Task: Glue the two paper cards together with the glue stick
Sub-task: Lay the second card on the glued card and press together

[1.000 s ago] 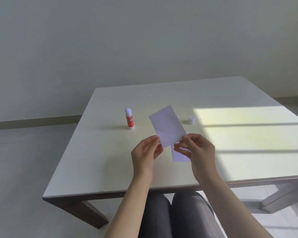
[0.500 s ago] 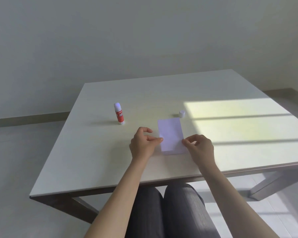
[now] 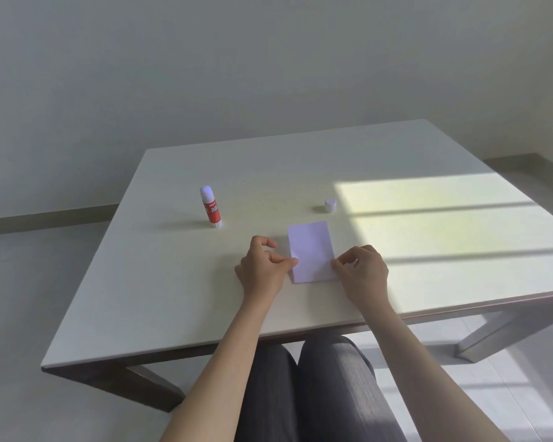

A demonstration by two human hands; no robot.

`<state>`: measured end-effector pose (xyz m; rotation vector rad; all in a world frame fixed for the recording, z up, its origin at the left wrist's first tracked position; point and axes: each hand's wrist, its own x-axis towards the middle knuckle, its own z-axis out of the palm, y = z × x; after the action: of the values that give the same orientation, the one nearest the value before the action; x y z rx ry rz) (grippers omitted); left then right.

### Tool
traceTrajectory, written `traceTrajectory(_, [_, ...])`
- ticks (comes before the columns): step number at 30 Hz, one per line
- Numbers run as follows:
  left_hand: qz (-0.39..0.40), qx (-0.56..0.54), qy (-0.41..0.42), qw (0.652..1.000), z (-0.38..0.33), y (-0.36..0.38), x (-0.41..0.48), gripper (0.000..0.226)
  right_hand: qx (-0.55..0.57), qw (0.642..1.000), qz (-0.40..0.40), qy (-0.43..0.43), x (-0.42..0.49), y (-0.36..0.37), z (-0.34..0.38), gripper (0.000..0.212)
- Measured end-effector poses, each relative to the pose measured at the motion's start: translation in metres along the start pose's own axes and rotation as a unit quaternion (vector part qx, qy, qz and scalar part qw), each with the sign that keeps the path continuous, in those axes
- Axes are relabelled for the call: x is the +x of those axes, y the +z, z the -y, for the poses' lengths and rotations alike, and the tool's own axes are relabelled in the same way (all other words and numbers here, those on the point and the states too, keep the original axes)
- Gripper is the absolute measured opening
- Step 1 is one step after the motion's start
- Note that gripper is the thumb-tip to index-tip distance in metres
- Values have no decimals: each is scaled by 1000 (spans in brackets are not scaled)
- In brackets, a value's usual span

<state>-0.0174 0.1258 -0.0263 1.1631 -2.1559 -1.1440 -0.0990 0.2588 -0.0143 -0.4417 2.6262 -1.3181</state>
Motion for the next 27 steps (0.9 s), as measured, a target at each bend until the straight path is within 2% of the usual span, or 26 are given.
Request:
traceTrajectory(13, [-22, 30, 61, 997, 6, 10, -2, 46, -64, 997, -36, -19, 9, 17, -14, 6])
traceTrajectory(15, [-17, 29, 67, 997, 8, 10, -2, 46, -77, 996, -32, -39, 9, 17, -16, 21])
traceTrajectory(17, [8, 77, 96, 992, 10, 9, 2, 58, -125, 987, -25, -93, 6, 17, -18, 43])
traceTrajectory(19, [62, 188, 174, 965, 12, 6, 8, 69, -240, 957, 0, -165, 2, 20, -22, 53])
traceTrajectory(22, [161, 324, 269, 893, 12, 3, 15, 51, -330, 919, 74, -202, 2, 25, -25, 57])
traceTrajectory(24, [188, 346, 266, 880, 16, -2, 17, 48, -345, 910, 95, -211, 2, 27, -24, 59])
traceTrajectory(27, [183, 357, 251, 881, 25, -18, 22, 49, -355, 896, 111, -242, 1, 33, -17, 60])
